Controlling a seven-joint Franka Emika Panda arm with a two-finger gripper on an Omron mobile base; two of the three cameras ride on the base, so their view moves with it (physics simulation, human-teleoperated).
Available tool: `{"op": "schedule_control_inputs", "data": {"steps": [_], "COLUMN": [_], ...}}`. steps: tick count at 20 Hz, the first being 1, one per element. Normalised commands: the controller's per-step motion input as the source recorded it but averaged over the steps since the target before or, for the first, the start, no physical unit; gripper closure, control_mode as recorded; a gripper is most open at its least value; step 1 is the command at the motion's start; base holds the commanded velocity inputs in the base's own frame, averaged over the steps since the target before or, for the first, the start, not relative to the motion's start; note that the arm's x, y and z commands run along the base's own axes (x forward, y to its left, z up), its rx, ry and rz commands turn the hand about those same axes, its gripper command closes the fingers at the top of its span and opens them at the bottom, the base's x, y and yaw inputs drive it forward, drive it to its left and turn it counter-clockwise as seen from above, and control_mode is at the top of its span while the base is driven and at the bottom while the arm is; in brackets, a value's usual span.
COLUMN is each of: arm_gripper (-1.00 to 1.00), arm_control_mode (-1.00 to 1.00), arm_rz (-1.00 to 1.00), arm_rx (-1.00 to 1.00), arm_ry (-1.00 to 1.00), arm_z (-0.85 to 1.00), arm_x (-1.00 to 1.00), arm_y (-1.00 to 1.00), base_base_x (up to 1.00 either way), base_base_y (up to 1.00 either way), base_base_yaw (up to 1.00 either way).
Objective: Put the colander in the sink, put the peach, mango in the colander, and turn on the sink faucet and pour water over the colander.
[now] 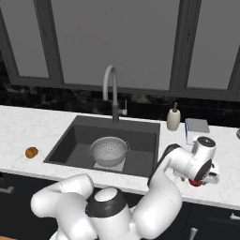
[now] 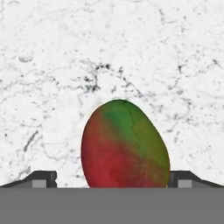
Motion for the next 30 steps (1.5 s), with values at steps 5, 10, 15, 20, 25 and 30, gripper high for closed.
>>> {"op": "schedule_control_inputs", "data": {"steps": [5, 10, 15, 20, 25, 30], "arm_gripper": [-1.0, 1.0, 1.0, 1.0, 1.0, 1.0], "arm_control_mode": [-1.0, -1.0, -1.0, -1.0, -1.0, -1.0], "arm_rz": [0.0, 0.0, 0.0, 0.0, 0.06, 0.08], "arm_rx": [0.0, 0.0, 0.0, 0.0, 0.0, -0.02], "arm_ry": [0.0, 0.0, 0.0, -0.01, -0.15, -0.27], "arm_z": [-0.22, -0.15, -0.14, 0.0, 0.51, 0.83], "arm_x": [0.07, 0.18, 0.12, -0.09, -0.42, -0.35], "arm_y": [0.0, 0.0, 0.0, 0.01, 0.42, 0.79], "base_base_x": [0.0, 0.0, 0.0, 0.0, 0.0, 0.0], "base_base_y": [0.0, 0.0, 0.0, 0.0, 0.0, 0.0], "base_base_yaw": [0.0, 0.0, 0.0, 0.0, 0.0, 0.0]}}
